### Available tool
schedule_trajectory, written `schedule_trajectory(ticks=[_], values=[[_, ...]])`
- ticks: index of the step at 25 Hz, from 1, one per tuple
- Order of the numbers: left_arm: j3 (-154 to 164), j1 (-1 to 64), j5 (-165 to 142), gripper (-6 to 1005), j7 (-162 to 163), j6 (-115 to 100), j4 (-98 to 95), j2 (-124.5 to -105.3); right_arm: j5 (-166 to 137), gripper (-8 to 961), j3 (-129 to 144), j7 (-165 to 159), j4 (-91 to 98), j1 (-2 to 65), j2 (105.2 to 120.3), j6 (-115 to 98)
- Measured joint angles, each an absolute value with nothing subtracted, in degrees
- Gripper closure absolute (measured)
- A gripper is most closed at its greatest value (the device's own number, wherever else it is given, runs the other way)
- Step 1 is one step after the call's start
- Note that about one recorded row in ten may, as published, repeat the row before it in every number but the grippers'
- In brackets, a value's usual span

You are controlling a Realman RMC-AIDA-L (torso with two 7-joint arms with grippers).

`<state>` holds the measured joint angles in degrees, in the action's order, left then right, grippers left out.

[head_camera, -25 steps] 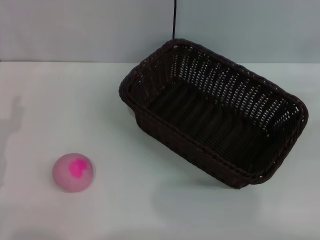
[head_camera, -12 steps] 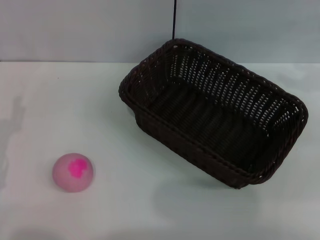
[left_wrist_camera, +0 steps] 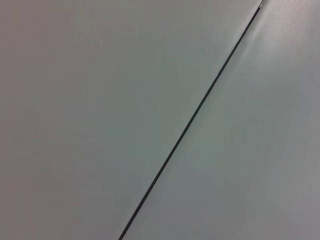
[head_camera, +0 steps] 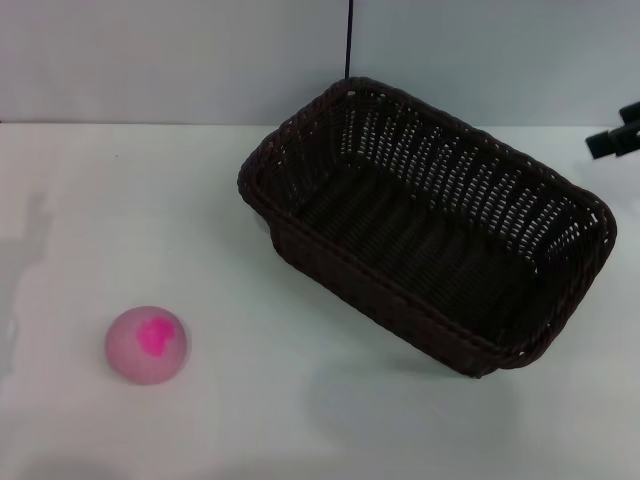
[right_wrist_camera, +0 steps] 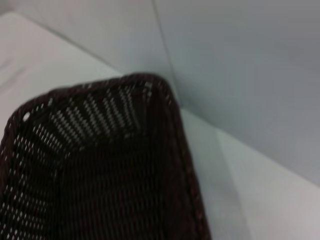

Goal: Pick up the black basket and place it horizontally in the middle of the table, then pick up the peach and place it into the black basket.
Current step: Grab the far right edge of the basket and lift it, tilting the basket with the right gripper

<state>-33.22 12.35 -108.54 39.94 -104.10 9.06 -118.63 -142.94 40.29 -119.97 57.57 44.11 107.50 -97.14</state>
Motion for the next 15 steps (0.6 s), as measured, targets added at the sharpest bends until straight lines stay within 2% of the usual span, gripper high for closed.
schedule_trajectory(ticks=[5, 7, 8, 9, 13, 15], values=[[-33.2, 12.3, -108.6, 269, 40.0, -103.6, 9.1, -118.65, -146.1, 132, 43.0, -120.8, 57.8, 44.1, 109.31, -96.5], [-33.2, 12.3, -108.6, 269, 40.0, -103.4, 9.1, -118.66, -149.2, 132, 43.4, -121.1, 57.9, 44.4, 110.63, -95.9], [-33.2, 12.3, -108.6, 269, 40.0, -103.3, 9.1, -118.66, -152.3, 133, 43.5, -121.2, 58.0, 44.9, 111.92, -95.1], [-33.2, 12.3, -108.6, 269, 40.0, -103.3, 9.1, -118.66, -152.3, 133, 43.5, -121.2, 58.0, 44.9, 111.92, -95.1], [-33.1, 12.3, -108.5, 269, 40.1, -103.1, 9.1, -118.65, -154.5, 134, 45.2, -121.2, 57.5, 45.0, 113.83, -92.9], [-33.1, 12.3, -108.5, 269, 40.3, -103.1, 9.0, -118.65, -154.6, 134, 45.8, -121.2, 57.4, 45.0, 114.08, -92.6]])
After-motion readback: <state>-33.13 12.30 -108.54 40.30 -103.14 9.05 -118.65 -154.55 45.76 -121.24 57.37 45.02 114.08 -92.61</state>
